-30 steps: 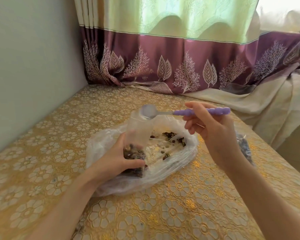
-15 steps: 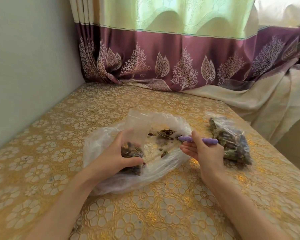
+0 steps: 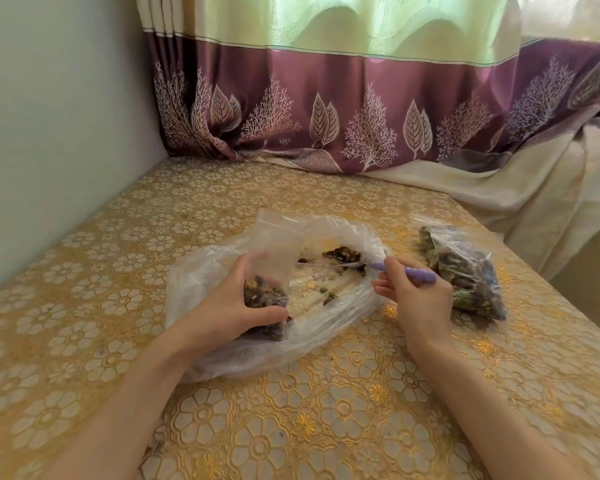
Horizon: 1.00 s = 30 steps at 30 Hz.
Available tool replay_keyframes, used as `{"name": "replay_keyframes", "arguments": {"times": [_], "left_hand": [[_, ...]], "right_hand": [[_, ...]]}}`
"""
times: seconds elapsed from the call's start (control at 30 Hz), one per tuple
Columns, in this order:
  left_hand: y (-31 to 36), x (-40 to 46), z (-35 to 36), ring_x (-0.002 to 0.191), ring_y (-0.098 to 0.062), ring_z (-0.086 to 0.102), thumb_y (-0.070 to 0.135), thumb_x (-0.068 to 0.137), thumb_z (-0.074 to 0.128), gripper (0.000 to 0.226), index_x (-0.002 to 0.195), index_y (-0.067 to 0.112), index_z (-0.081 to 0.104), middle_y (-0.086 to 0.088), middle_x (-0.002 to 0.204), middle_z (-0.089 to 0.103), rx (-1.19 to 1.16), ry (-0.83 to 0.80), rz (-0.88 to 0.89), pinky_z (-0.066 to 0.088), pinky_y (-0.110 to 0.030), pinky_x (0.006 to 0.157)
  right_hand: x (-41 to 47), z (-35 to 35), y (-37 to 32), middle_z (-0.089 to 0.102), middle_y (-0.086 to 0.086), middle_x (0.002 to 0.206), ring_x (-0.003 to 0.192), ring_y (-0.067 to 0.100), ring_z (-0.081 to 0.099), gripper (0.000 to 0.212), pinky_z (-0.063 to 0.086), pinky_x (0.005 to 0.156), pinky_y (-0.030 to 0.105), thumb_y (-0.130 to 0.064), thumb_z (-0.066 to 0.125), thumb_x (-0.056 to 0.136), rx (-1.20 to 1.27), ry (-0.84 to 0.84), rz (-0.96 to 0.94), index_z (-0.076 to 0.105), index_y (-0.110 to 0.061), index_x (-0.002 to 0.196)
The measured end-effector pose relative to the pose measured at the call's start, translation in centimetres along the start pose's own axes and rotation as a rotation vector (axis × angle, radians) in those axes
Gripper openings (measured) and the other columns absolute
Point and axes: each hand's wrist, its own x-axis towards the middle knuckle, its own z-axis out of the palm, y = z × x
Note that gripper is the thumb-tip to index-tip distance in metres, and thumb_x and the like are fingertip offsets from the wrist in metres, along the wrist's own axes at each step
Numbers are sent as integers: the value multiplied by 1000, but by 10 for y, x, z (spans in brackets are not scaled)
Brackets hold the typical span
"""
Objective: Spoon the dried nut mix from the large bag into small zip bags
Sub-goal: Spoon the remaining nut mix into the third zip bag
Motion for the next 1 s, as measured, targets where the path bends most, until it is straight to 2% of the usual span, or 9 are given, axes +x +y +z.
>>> {"name": "replay_keyframes", "arguments": {"times": [0.13, 0.3, 0.37, 0.47, 0.6, 0.77, 0.9, 1.0], "left_hand": [[-1, 1, 0, 85, 15, 55, 22, 70, 80, 79, 126, 43, 27, 16, 112, 52, 0, 0, 7, 39, 1, 64], [-2, 0, 0, 85, 12, 57, 26, 69, 80, 78, 122, 47, 27, 13, 111, 54, -2, 5, -7, 39, 1, 62], [-3, 0, 0, 82, 16, 56, 26, 69, 80, 77, 122, 46, 28, 14, 110, 53, 0, 8, -4, 39, 2, 61], [-2, 0, 0, 84, 13, 56, 27, 68, 80, 77, 122, 46, 29, 14, 111, 54, -2, 12, -10, 39, 1, 62], [-2, 1, 1, 93, -2, 60, 27, 67, 81, 81, 129, 40, 31, 7, 114, 56, -14, 5, -19, 45, -12, 73], [-1, 1, 1, 100, -7, 57, 30, 66, 81, 81, 129, 41, 30, 6, 119, 52, -11, 1, -13, 46, -20, 82], [-1, 1, 0, 101, -7, 57, 31, 64, 81, 80, 125, 44, 30, 5, 120, 54, -22, -3, -16, 45, -18, 81], [-2, 1, 0, 102, -6, 56, 28, 67, 81, 78, 122, 46, 28, 6, 122, 52, -19, -3, -15, 43, -14, 79]], "right_hand": [[1, -2, -4, 74, 7, 75, 63, 13, 68, 18, 55, 58, 18, -16, 64, 89, 207, -26, 161, 72, -8, 75], [-4, -1, -10, 74, 13, 81, 67, 18, 68, 22, 57, 61, 22, -14, 63, 88, 265, -77, 189, 73, -9, 69], [-7, -1, -13, 74, 14, 82, 67, 20, 67, 22, 58, 61, 22, -14, 62, 89, 274, -99, 179, 73, -8, 70], [-9, -1, -20, 74, 14, 83, 67, 21, 66, 21, 57, 61, 21, -14, 61, 89, 285, -124, 144, 72, -6, 74], [-8, 1, -39, 74, 16, 85, 64, 19, 66, 27, 56, 60, 20, -15, 59, 89, 321, -167, 75, 75, -10, 67], [-3, 4, -69, 74, 13, 82, 63, 16, 65, 32, 54, 58, 20, -18, 55, 93, 315, -227, -42, 74, -11, 68], [-3, 7, -86, 73, 16, 88, 64, 15, 64, 23, 53, 59, 20, -19, 53, 94, 331, -305, -85, 68, -4, 84], [-6, 10, -92, 73, 18, 90, 65, 16, 65, 24, 52, 58, 20, -19, 54, 94, 297, -365, -97, 67, -1, 88]]}}
